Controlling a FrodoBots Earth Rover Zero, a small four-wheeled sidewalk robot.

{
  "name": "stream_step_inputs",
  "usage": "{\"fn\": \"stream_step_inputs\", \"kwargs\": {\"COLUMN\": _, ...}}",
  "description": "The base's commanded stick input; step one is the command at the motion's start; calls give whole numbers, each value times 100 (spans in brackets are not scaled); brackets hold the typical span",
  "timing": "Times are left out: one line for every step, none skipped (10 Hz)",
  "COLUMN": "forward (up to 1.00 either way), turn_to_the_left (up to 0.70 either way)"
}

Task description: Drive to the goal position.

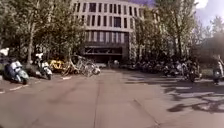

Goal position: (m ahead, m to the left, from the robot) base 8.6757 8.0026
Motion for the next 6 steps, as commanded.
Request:
{"fn": "stream_step_inputs", "kwargs": {"forward": 70, "turn_to_the_left": 0}}
{"fn": "stream_step_inputs", "kwargs": {"forward": 70, "turn_to_the_left": 0}}
{"fn": "stream_step_inputs", "kwargs": {"forward": 70, "turn_to_the_left": 0}}
{"fn": "stream_step_inputs", "kwargs": {"forward": 70, "turn_to_the_left": 0}}
{"fn": "stream_step_inputs", "kwargs": {"forward": 70, "turn_to_the_left": 0}}
{"fn": "stream_step_inputs", "kwargs": {"forward": 70, "turn_to_the_left": 0}}
